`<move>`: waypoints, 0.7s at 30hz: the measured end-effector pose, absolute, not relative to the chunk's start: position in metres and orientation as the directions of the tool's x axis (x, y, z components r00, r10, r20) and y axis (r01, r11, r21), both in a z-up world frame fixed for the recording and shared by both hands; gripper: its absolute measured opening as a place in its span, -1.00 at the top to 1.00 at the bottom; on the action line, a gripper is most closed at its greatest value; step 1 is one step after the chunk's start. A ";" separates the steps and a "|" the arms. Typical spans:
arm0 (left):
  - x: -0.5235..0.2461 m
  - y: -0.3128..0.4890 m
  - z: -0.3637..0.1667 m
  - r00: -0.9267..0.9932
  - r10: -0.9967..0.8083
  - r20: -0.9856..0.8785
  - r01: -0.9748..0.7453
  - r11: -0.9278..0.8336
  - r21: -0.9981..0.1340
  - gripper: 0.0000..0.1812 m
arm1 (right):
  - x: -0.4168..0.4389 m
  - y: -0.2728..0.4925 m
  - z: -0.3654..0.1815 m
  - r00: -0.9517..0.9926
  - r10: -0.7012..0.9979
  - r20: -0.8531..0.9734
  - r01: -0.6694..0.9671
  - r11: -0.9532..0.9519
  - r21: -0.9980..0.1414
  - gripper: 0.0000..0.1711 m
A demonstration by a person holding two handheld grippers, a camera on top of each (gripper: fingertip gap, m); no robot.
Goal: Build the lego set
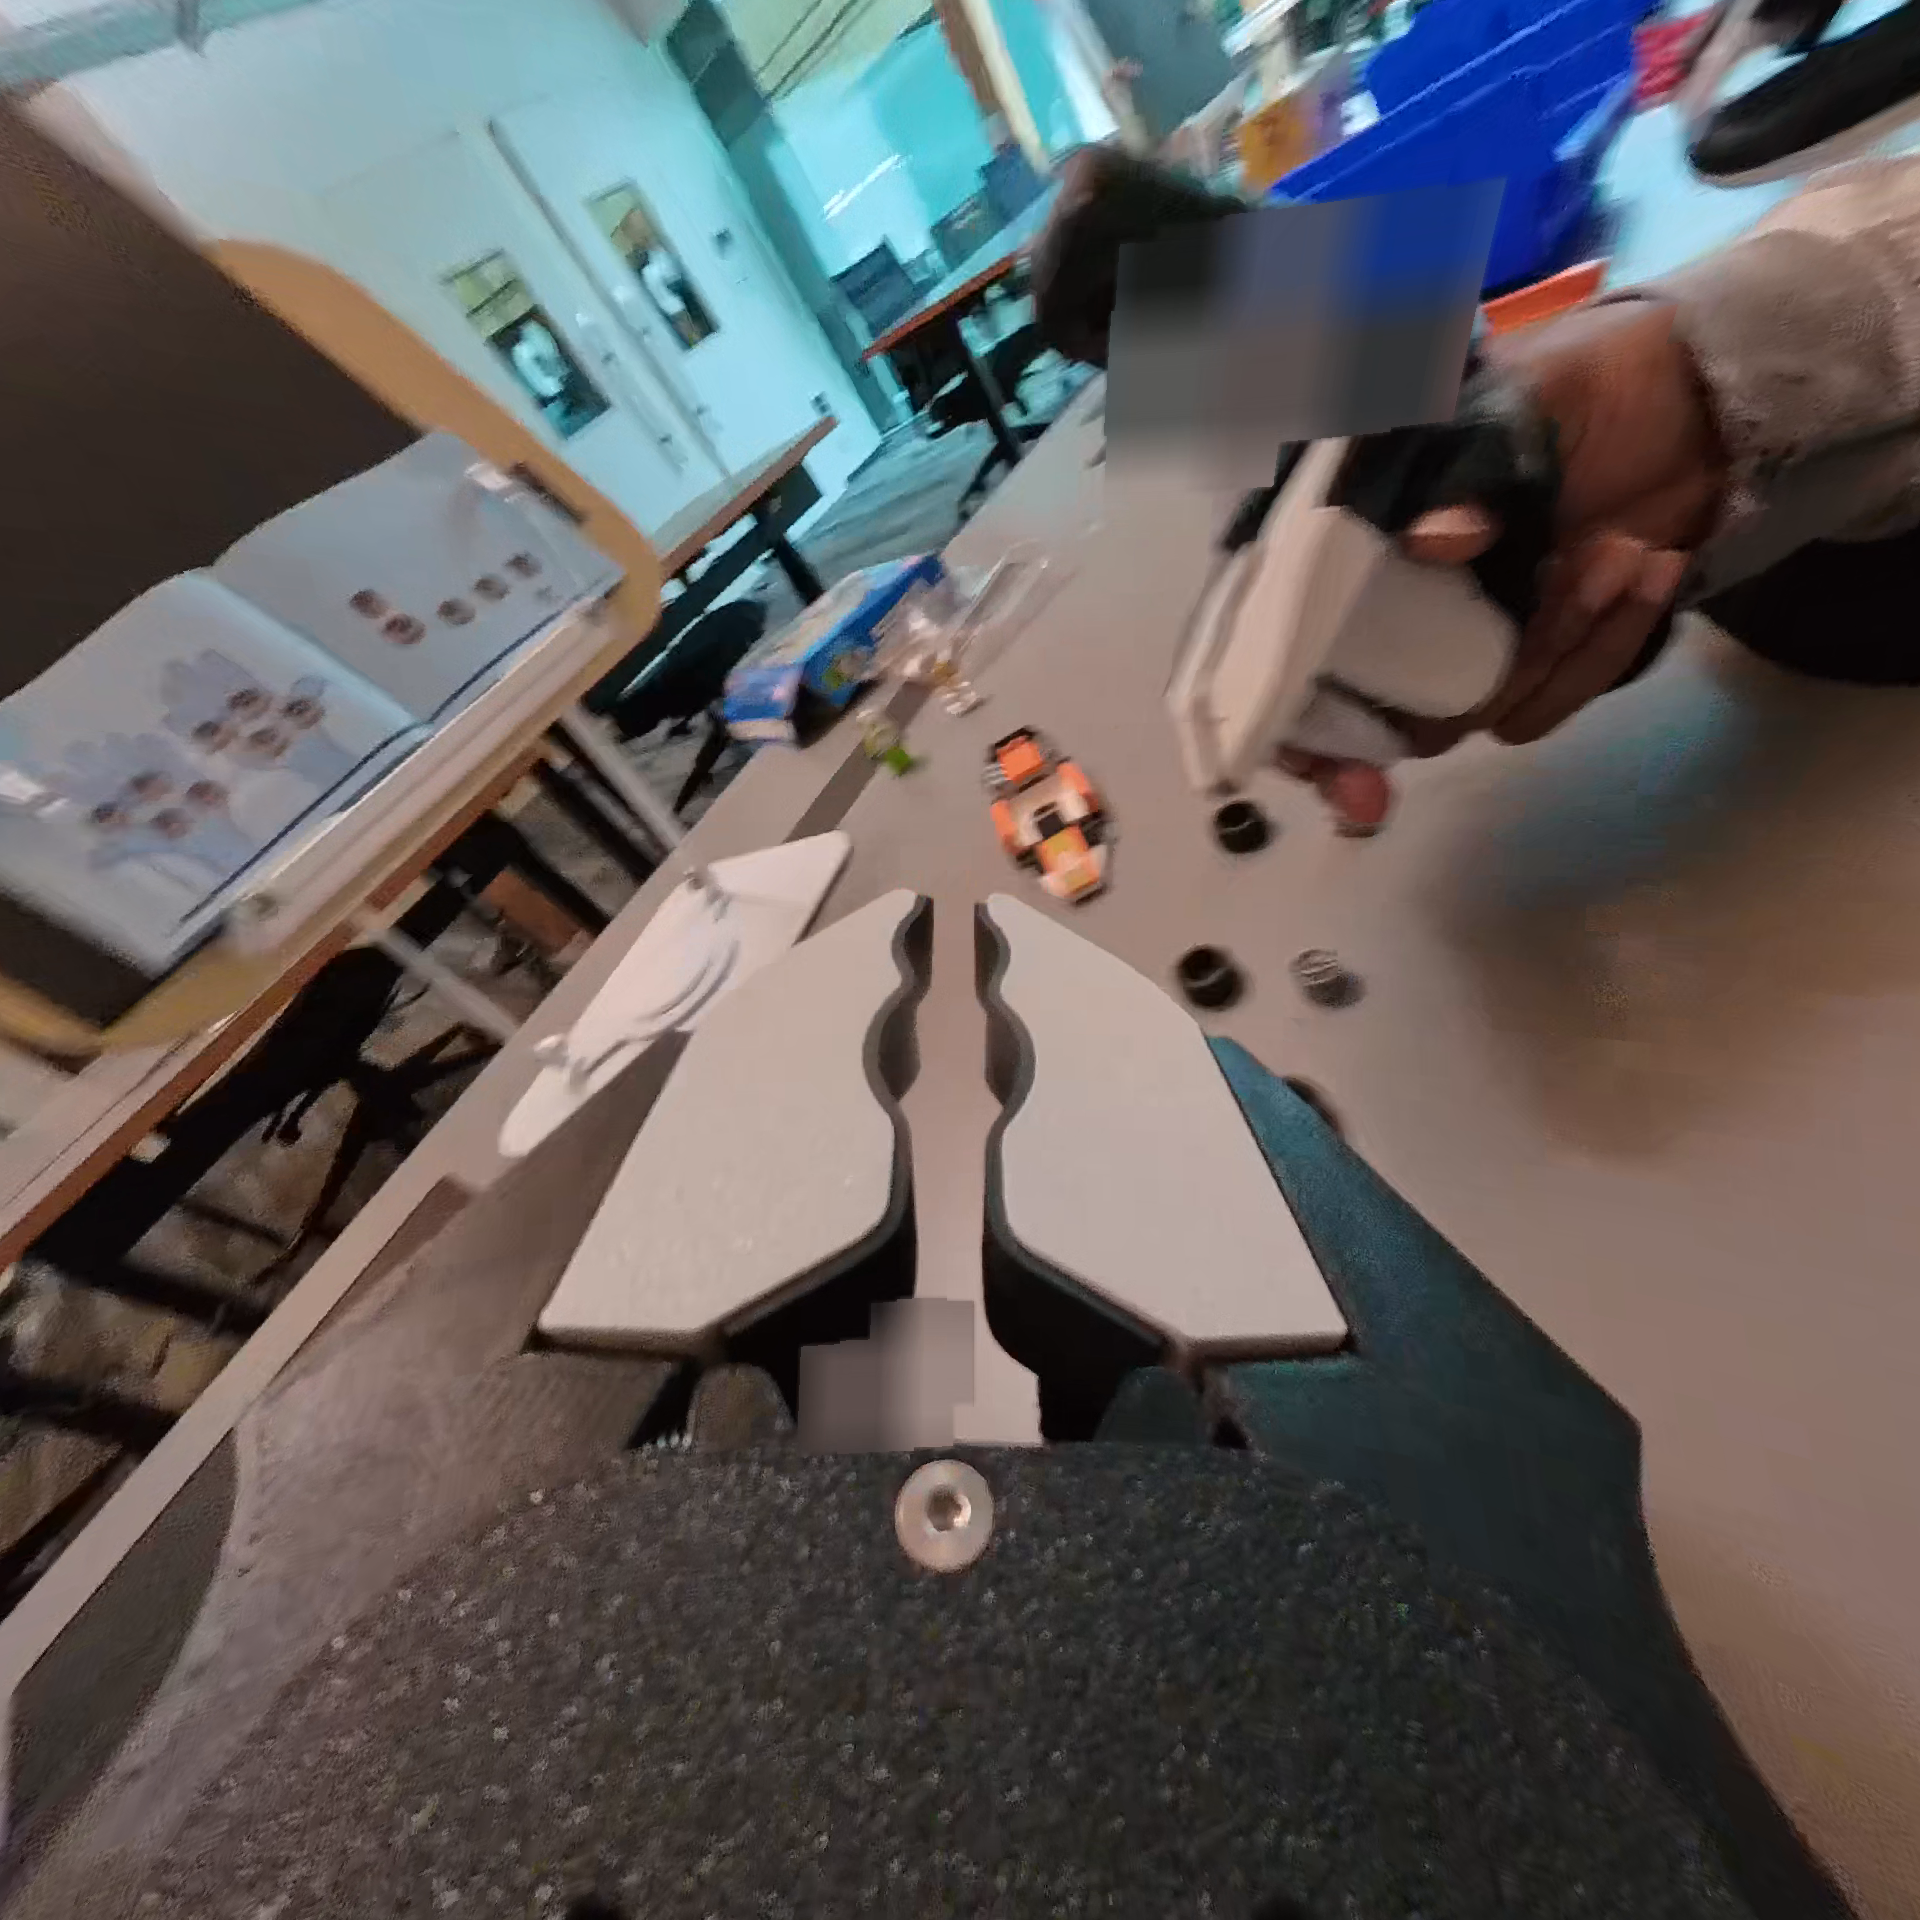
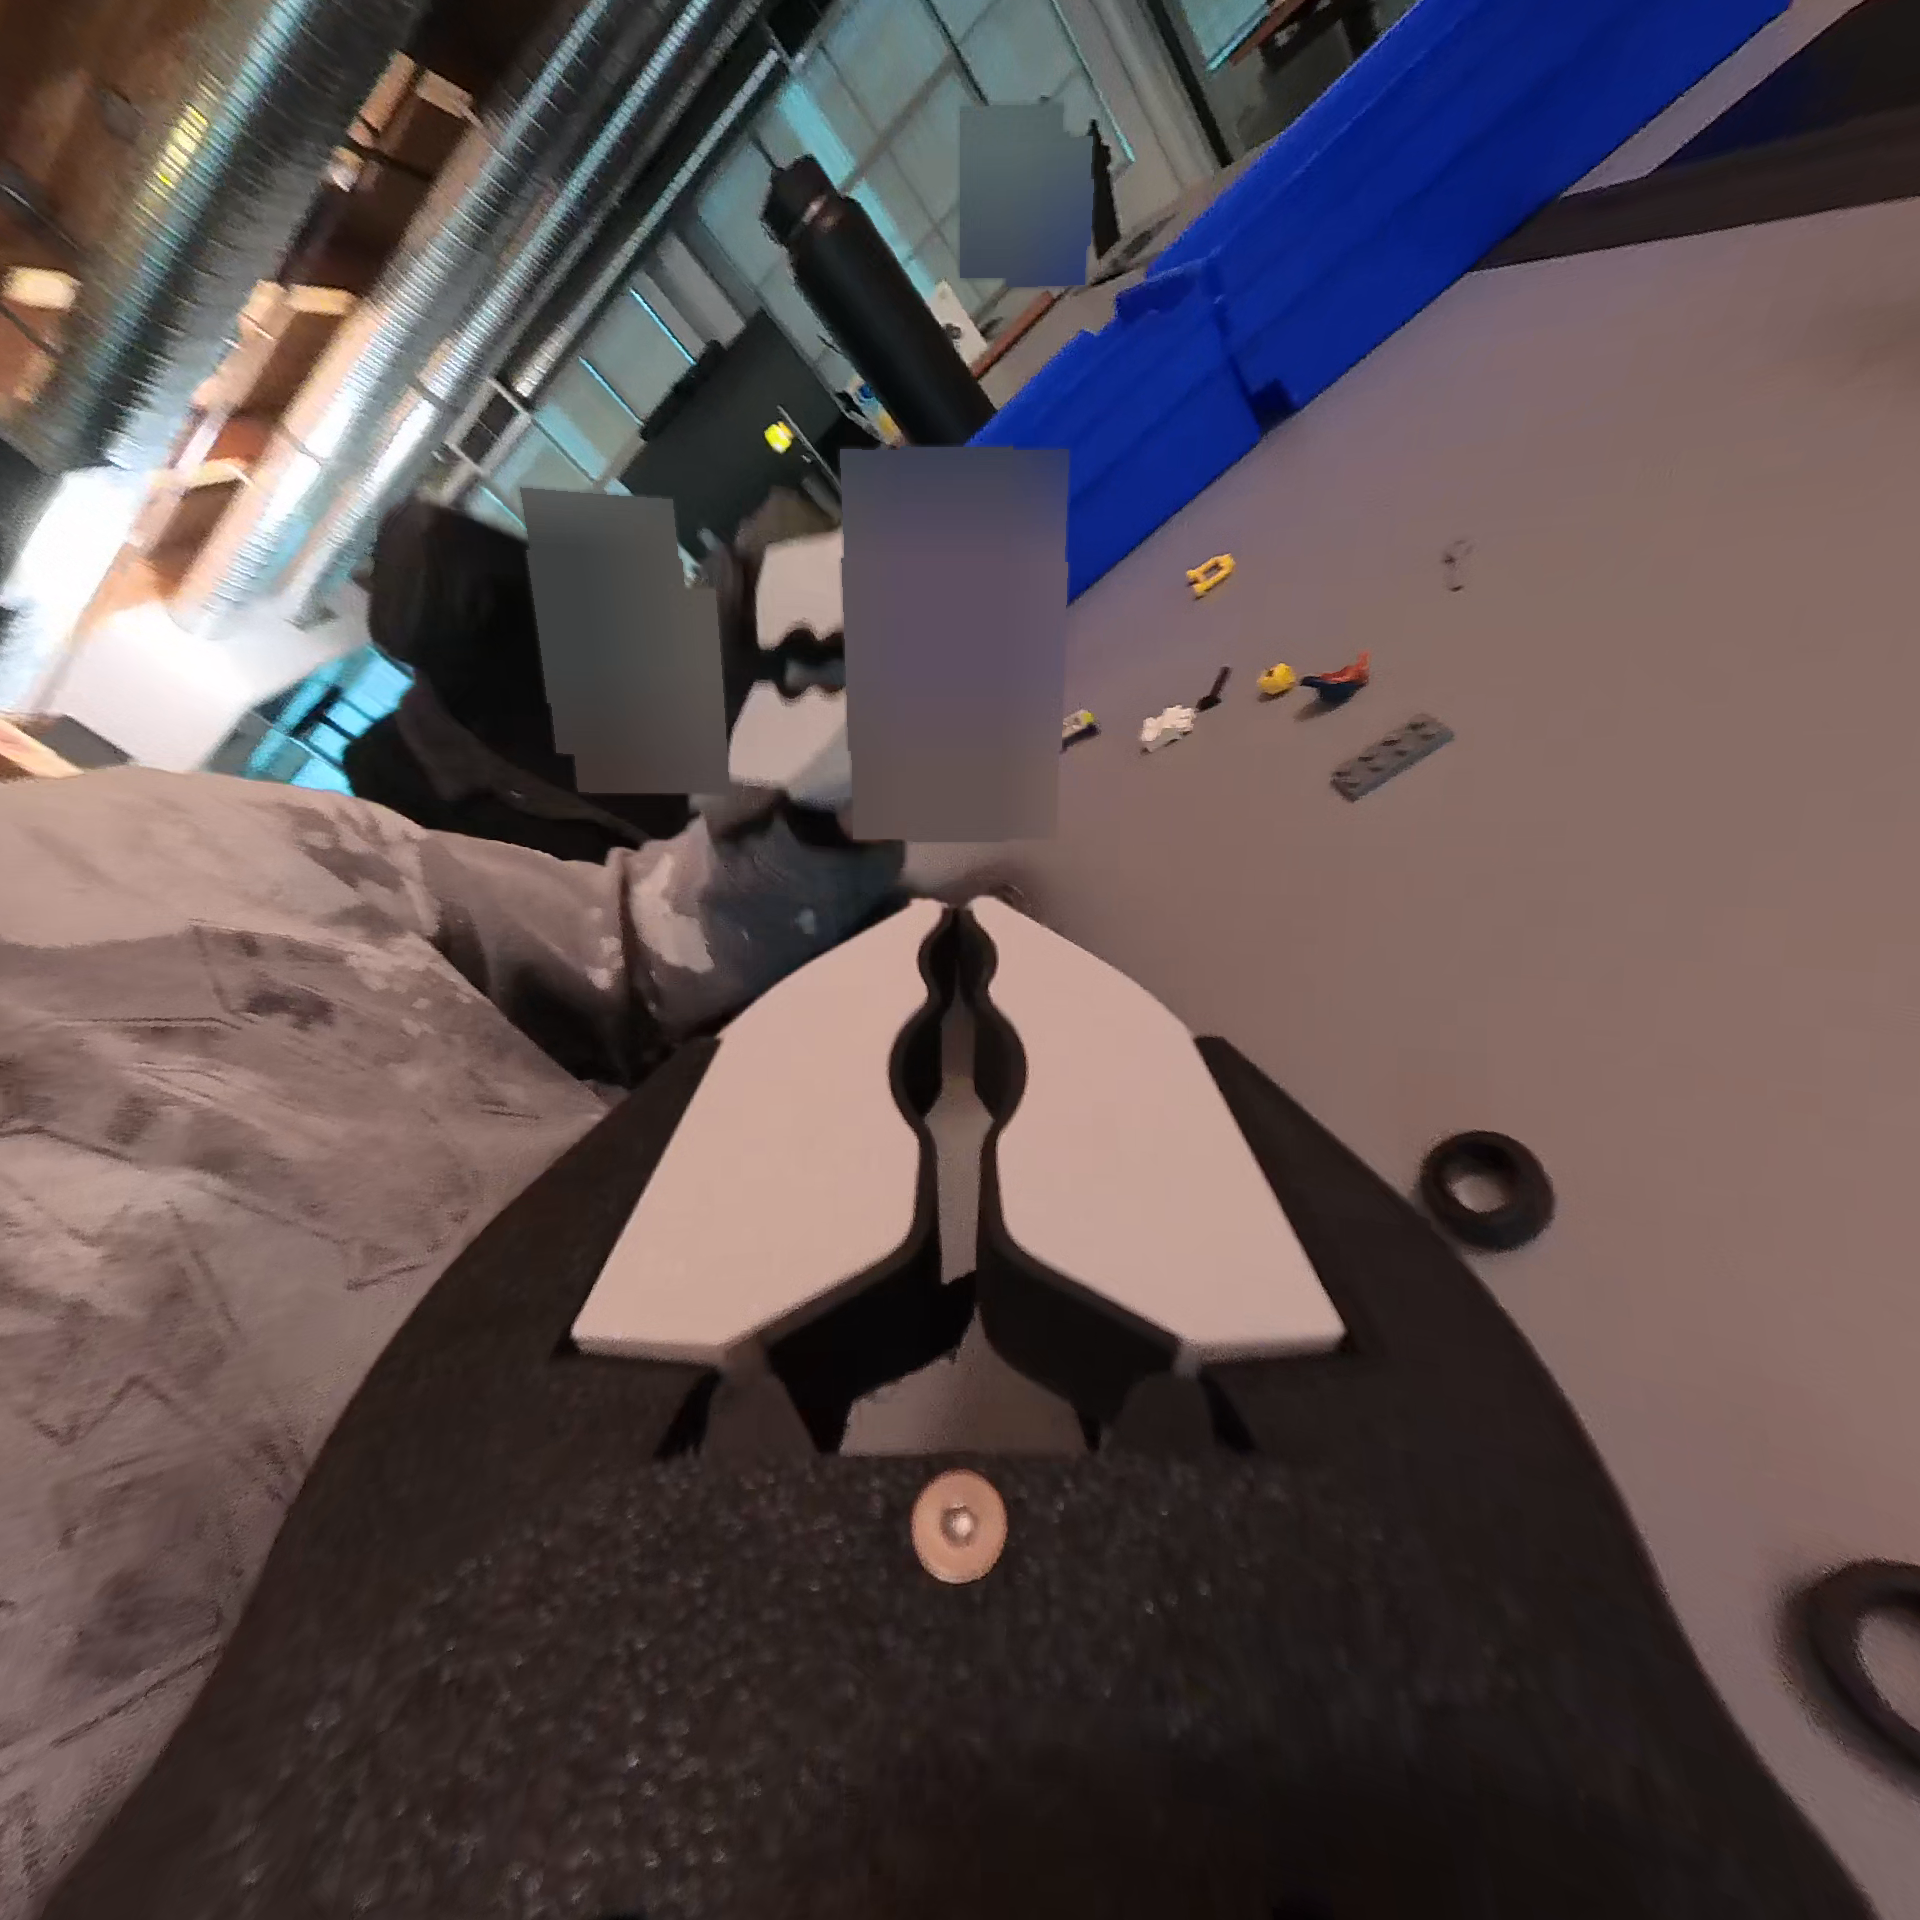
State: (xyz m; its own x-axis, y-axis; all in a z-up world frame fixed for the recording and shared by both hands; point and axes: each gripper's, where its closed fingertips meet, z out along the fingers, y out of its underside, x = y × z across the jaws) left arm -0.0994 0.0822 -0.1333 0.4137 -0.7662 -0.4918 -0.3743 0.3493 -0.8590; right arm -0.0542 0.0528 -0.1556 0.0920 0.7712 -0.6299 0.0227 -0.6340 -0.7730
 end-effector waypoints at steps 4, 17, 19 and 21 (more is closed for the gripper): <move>-0.148 0.103 -0.115 0.487 -0.765 -0.422 -0.367 0.259 -0.893 0.92 | -0.058 0.051 -0.161 0.111 0.785 -0.610 0.052 -0.617 -0.785 1.00; -0.138 0.030 -0.231 0.124 -0.985 -0.120 -0.631 0.015 -0.775 0.64 | -0.063 0.047 -0.170 0.115 0.789 -0.603 0.099 -0.613 -0.784 0.96; -0.129 0.033 -0.247 0.112 -0.983 -0.147 -0.679 0.032 -0.733 0.62 | -0.064 0.045 -0.171 0.117 0.793 -0.598 0.108 -0.609 -0.786 0.95; -0.127 0.040 -0.256 0.109 -0.981 -0.161 -0.725 0.032 -0.688 0.61 | -0.064 0.044 -0.172 0.122 0.800 -0.588 0.117 -0.600 -0.792 0.95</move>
State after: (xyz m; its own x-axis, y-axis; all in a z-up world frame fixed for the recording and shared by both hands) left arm -0.1274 0.0397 -0.2561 0.1090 -0.9809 -0.1609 -0.7245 0.0324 -0.6885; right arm -0.0642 0.0439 -0.1716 0.1224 0.7997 -0.5878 0.1168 -0.5998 -0.7916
